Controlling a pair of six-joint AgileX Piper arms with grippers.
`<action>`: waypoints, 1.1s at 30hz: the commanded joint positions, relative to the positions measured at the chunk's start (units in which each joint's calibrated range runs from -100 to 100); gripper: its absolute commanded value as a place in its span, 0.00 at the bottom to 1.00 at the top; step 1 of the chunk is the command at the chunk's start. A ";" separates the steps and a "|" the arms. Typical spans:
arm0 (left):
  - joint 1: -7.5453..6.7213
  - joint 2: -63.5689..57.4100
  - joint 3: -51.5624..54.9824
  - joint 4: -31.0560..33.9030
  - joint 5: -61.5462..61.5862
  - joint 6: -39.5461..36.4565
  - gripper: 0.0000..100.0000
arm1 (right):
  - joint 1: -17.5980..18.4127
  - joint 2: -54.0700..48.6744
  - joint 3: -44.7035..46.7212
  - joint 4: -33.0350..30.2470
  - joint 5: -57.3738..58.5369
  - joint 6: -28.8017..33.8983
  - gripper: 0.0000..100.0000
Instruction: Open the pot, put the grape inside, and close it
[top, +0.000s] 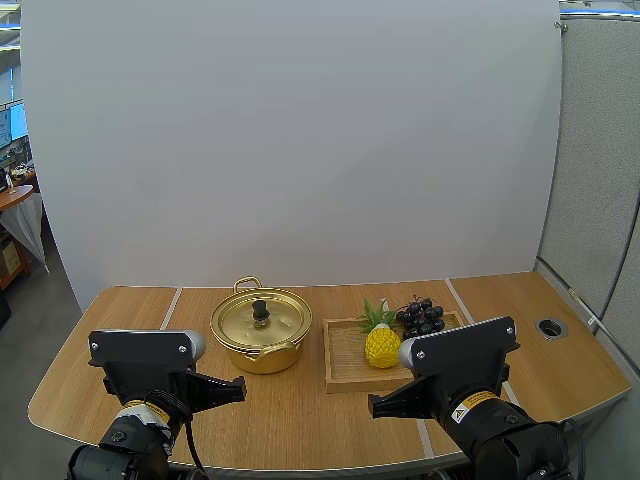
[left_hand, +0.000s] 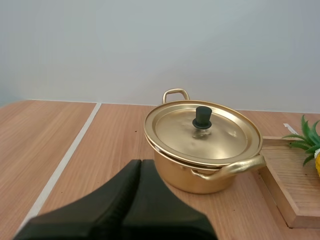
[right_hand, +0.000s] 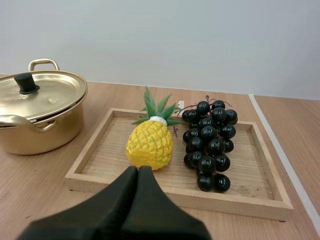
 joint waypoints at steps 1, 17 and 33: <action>0.02 -0.41 0.00 0.09 -0.83 -0.03 0.00 | -0.26 -0.37 0.00 0.72 -1.11 -0.13 0.00; 0.02 -0.41 -25.13 0.48 0.48 5.29 0.00 | -0.26 -0.37 -25.10 0.72 14.50 -0.13 0.00; 0.02 -0.41 -48.16 0.48 31.42 6.33 0.00 | -0.26 -0.37 -45.36 -0.16 47.62 -0.13 0.00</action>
